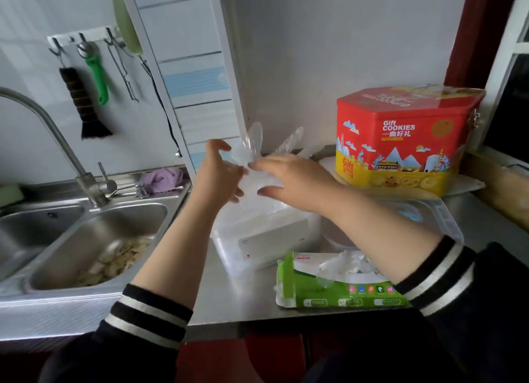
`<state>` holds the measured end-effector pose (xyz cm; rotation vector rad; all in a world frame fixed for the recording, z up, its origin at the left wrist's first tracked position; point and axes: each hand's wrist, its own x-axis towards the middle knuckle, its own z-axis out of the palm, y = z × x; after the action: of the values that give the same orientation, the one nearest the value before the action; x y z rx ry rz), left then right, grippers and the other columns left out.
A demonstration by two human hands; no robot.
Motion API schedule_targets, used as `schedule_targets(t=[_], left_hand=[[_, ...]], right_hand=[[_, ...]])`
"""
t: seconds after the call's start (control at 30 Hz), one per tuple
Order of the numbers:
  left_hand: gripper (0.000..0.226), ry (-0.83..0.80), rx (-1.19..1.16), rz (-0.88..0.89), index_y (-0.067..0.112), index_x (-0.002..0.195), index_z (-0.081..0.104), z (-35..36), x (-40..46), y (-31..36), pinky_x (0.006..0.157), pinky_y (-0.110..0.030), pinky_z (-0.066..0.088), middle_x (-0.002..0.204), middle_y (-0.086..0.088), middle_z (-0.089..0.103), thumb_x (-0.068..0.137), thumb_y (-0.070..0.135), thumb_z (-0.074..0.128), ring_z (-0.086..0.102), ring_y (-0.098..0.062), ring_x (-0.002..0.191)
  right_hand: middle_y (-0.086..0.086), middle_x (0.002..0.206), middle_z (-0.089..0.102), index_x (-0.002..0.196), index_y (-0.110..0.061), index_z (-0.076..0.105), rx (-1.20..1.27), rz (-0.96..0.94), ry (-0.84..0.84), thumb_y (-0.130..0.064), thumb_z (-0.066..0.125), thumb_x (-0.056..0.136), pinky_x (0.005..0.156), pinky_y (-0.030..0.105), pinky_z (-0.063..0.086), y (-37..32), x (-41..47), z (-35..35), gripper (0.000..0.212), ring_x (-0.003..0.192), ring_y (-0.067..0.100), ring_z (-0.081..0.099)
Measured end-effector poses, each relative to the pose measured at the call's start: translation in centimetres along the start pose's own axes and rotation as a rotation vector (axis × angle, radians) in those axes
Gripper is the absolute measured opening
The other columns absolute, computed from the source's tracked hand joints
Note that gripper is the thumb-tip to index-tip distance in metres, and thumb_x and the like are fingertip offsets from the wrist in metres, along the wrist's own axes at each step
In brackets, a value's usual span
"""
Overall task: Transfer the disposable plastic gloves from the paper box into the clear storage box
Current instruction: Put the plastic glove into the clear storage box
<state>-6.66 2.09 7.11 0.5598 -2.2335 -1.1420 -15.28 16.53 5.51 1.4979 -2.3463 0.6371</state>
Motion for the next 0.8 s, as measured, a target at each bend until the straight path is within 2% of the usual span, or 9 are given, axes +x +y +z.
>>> schedule_targets(t=[0.1,0.2,0.3,0.4,0.47,0.53,0.63,0.73,0.8], left_hand=[[0.023,-0.017,0.348,0.023,0.016,0.101,0.033,-0.2,1.0,-2.5,0.041,-0.031,0.051,0.088,-0.013,0.068,0.089,0.004,0.048,0.063,-0.024,0.045],[0.017,-0.119,0.640,0.098,0.020,0.092,0.040,-0.1,2.0,-4.4,0.060,-0.040,0.058,0.087,-0.008,0.068,0.088,0.004,0.045,0.066,-0.029,0.061],[0.022,-0.246,0.933,0.222,0.028,0.079,0.052,0.1,2.6,-5.2,0.067,-0.032,0.049,0.091,0.002,0.065,0.087,0.008,0.049,0.061,-0.024,0.083],[0.026,-0.456,1.093,0.230,0.035,0.078,0.064,0.1,2.7,-5.8,0.080,-0.031,0.051,0.098,0.010,0.066,0.087,0.013,0.053,0.059,-0.015,0.090],[0.018,-0.544,1.158,0.238,0.027,0.094,0.071,0.2,2.6,-5.8,0.088,-0.031,0.050,0.103,0.009,0.068,0.089,0.024,0.054,0.059,-0.015,0.094],[0.026,-0.616,1.229,0.213,0.019,0.103,0.068,0.2,2.3,-5.3,0.092,-0.033,0.048,0.106,0.005,0.067,0.091,0.037,0.053,0.059,-0.018,0.101],[0.028,-0.699,1.267,0.170,0.015,0.105,0.065,0.3,2.2,-4.7,0.095,-0.034,0.046,0.111,0.001,0.066,0.095,0.035,0.049,0.057,-0.021,0.106],[0.029,-0.712,1.262,0.193,0.021,0.115,0.067,0.1,2.2,-4.7,0.104,-0.035,0.040,0.118,0.003,0.063,0.095,0.033,0.048,0.052,-0.021,0.117],[0.027,-0.696,1.252,0.230,0.029,0.114,0.067,-0.1,2.2,-4.5,0.106,-0.036,0.034,0.122,0.003,0.056,0.096,0.033,0.047,0.042,-0.021,0.124]], right_hand=[[-0.005,0.144,0.049,0.139,-0.034,0.047,0.058,0.147,-0.413,-0.050,0.062,0.087,0.091,0.026,0.038,-0.5,1.7,2.0,0.057,0.126,0.019,0.049],[-0.007,0.146,0.045,0.141,-0.030,0.046,0.121,0.197,-0.653,-0.044,0.059,0.090,0.105,0.028,0.037,-0.8,3.0,2.8,0.055,0.131,0.018,0.044],[-0.007,0.152,0.036,0.145,-0.029,0.040,0.036,0.174,-0.901,-0.037,0.044,0.099,0.115,0.031,0.025,-0.7,4.0,3.0,0.047,0.140,0.018,0.032],[-0.002,0.154,0.033,0.148,-0.028,0.035,0.097,0.251,-1.067,-0.052,0.040,0.097,0.115,0.037,0.028,0.4,4.4,4.1,0.057,0.137,0.022,0.036],[-0.001,0.151,0.038,0.147,-0.026,0.037,0.116,0.277,-1.092,-0.066,0.044,0.086,0.114,0.040,0.031,1.0,4.4,4.5,0.073,0.135,0.023,0.040],[0.000,0.146,0.043,0.143,-0.024,0.043,0.106,0.287,-1.064,-0.055,0.046,0.093,0.113,0.041,0.033,1.6,4.4,4.8,0.059,0.131,0.022,0.043],[0.002,0.135,0.054,0.126,-0.021,0.059,0.029,0.282,-0.998,-0.036,0.049,0.099,0.104,0.036,0.041,2.0,4.3,4.7,0.033,0.118,0.021,0.053],[0.000,0.106,0.062,0.113,-0.013,0.066,-0.208,0.169,-0.856,-0.040,0.048,0.099,0.079,0.027,0.043,1.6,3.5,2.4,0.035,0.096,0.019,0.057],[0.000,0.088,0.063,0.103,-0.010,0.071,-0.251,0.126,-0.688,-0.038,0.055,0.095,0.061,0.027,0.039,1.8,2.7,0.3,0.033,0.075,0.017,0.054]])
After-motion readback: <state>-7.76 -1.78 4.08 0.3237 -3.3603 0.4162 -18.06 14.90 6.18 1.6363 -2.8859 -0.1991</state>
